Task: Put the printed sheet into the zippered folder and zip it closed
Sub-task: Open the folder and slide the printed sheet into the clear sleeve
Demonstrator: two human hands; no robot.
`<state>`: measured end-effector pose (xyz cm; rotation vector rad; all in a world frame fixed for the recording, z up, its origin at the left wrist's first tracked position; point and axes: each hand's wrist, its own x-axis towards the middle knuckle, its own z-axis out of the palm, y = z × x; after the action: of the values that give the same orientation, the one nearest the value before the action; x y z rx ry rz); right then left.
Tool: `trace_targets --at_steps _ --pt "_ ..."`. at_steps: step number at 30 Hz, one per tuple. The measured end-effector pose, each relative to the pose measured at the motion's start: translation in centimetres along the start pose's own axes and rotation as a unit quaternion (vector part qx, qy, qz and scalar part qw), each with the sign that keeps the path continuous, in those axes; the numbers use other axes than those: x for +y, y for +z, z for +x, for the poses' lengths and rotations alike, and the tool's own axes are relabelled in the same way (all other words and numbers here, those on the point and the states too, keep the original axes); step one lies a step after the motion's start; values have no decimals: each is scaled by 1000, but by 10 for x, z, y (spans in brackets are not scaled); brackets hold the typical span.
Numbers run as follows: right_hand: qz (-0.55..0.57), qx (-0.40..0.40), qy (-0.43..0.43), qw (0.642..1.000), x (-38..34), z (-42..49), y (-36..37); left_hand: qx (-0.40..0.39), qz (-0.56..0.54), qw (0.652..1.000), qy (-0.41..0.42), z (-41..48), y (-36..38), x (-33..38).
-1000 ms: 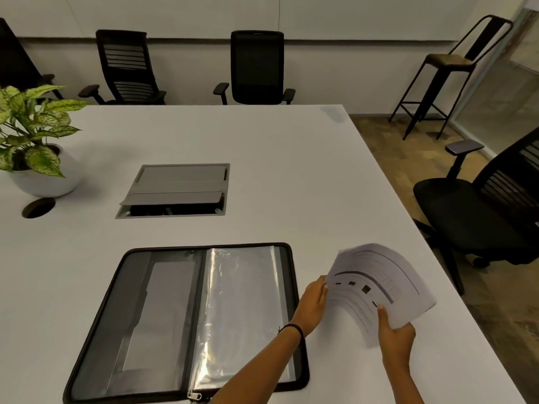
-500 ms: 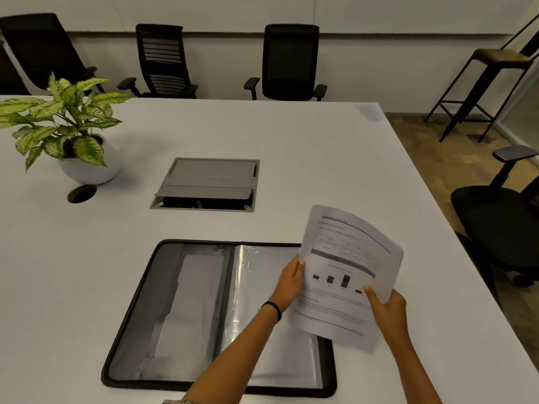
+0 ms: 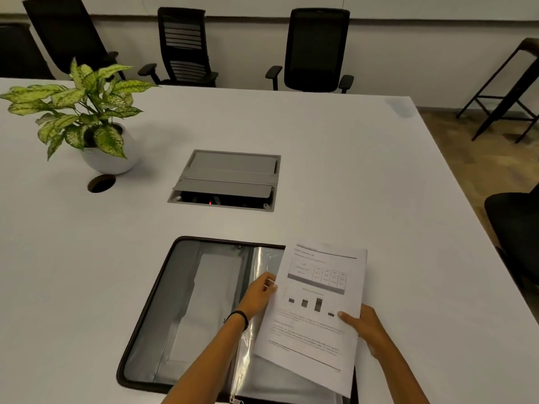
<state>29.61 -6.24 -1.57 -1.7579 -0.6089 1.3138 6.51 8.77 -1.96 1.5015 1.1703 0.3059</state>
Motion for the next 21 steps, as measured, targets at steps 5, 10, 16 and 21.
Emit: trace_targets --at_steps 5,10,16,21 --pt "1 18 39 999 4 13 -10 10 149 988 30 22 -24 -8" --pt "3 64 56 996 9 17 -27 -48 262 961 77 54 -37 -3" --pt "15 88 75 993 12 23 -39 -87 380 916 95 87 -43 -6" --pt "18 104 80 991 0 37 -44 -89 403 903 117 91 -41 -25"
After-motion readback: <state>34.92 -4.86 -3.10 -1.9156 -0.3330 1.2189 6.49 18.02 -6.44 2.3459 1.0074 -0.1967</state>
